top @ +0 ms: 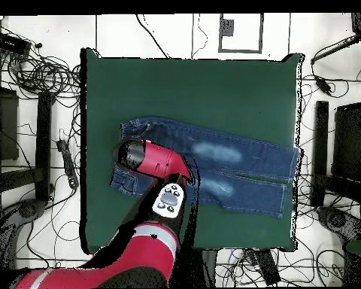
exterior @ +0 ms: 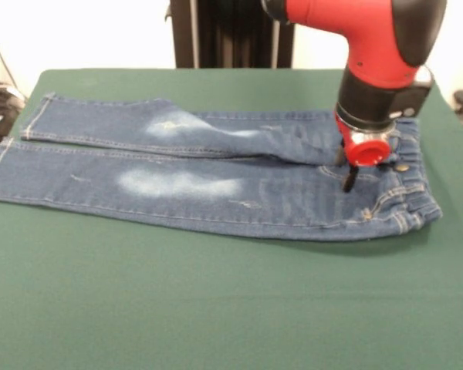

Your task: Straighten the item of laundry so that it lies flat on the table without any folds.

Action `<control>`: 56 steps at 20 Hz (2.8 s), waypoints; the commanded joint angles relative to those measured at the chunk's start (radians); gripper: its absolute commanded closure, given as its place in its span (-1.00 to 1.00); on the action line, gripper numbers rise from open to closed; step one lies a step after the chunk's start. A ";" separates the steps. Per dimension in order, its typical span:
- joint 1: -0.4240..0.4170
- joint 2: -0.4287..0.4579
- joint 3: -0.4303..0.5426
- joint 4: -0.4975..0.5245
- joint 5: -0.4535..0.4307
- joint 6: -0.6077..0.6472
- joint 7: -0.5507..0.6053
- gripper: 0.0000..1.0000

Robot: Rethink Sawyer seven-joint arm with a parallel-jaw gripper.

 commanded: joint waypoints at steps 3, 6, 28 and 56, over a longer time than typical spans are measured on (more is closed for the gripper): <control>0.186 0.086 0.156 -0.133 0.087 0.145 0.261 -1.00; 0.237 0.118 0.084 -0.195 0.083 0.203 0.325 -1.00; 0.234 -0.094 -0.361 -0.005 -0.391 0.127 -0.193 -1.00; -0.213 0.001 0.043 0.083 -0.690 -0.313 -0.008 -1.00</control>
